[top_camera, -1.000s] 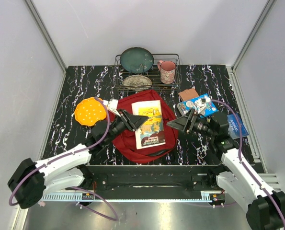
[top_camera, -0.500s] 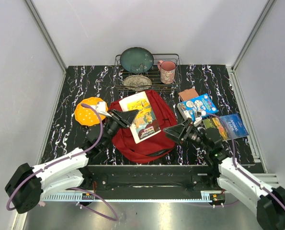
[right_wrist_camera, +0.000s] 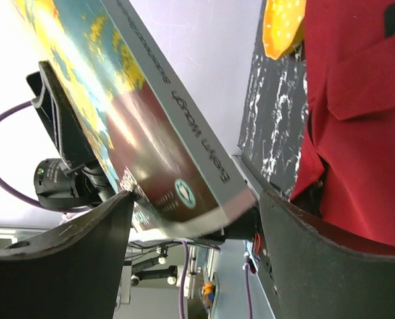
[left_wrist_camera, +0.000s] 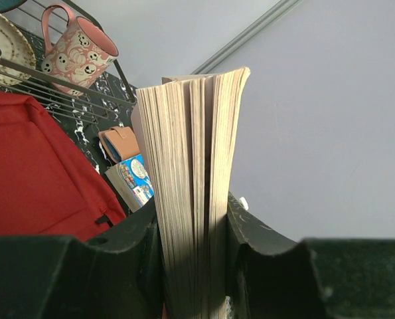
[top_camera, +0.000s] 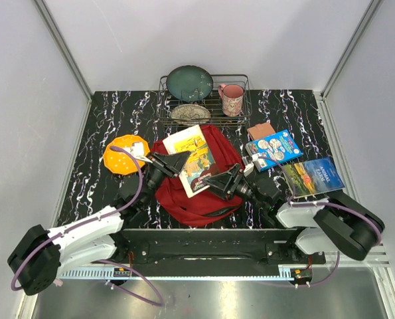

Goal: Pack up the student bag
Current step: Place the book in the student bag.

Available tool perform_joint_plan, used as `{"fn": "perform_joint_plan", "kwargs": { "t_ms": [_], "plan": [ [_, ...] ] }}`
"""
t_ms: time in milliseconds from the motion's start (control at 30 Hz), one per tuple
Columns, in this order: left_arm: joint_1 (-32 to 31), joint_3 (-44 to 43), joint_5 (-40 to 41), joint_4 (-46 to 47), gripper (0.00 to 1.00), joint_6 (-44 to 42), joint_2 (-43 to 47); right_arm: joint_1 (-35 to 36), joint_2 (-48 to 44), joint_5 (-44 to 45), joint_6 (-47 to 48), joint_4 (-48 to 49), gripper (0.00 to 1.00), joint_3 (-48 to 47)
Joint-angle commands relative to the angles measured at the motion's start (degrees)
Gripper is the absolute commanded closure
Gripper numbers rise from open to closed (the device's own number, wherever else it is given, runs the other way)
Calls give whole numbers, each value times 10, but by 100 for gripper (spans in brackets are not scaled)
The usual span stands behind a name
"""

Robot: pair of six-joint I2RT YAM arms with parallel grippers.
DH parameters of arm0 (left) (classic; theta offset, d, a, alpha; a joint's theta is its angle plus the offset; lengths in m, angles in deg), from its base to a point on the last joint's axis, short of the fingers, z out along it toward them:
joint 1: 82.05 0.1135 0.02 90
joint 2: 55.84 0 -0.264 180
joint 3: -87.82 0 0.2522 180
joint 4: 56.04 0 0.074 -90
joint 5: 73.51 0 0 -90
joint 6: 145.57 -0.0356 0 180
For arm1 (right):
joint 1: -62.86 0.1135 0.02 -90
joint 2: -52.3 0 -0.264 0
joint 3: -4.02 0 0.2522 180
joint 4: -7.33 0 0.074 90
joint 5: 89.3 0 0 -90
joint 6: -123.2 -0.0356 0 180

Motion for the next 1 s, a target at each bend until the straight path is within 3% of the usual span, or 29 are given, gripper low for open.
{"fn": "perform_joint_plan", "kwargs": {
  "t_ms": [0, 200, 300, 333, 433, 467, 500, 567, 633, 733, 833, 967],
  "plan": [
    [-1, 0, -14, 86, 100, 13, 47, 20, 53, 46, 3, 188, 20, -33],
    [-2, 17, -47, 66, 100, 12, 75, 22, 77, 27, 12, 189, 24, -65],
    [-2, 28, -60, 76, 100, 24, 67, 22, 83, 29, 10, 203, 41, -71],
    [-1, 36, -55, 93, 100, 31, 60, 23, 84, 27, 9, 205, 54, -74],
    [-2, 39, -47, 94, 99, 33, 54, 29, 85, 22, 6, 218, 75, -74],
    [-1, 38, -47, 91, 92, 31, 53, 30, 82, 22, 8, 219, 88, -68],
    [-2, 35, -48, 82, 69, 28, 53, 31, 78, 22, 10, 217, 94, -66],
    [-1, 30, -49, 69, 38, 17, 60, 32, 60, 18, 29, 199, 100, -58],
    [-1, 27, -47, 47, 15, 3, 74, 32, 40, -2, 52, 137, 100, -57],
    [-1, 20, -44, 20, 1, -15, 95, 34, -11, -47, 116, -6, 100, -82],
    [-1, 4, -45, -10, 1, -28, 103, 34, -55, -63, 172, -98, 100, -99],
    [-1, 2, -46, -12, 1, -26, 97, 34, -102, -68, 203, -124, 100, -91]
  ]
}}
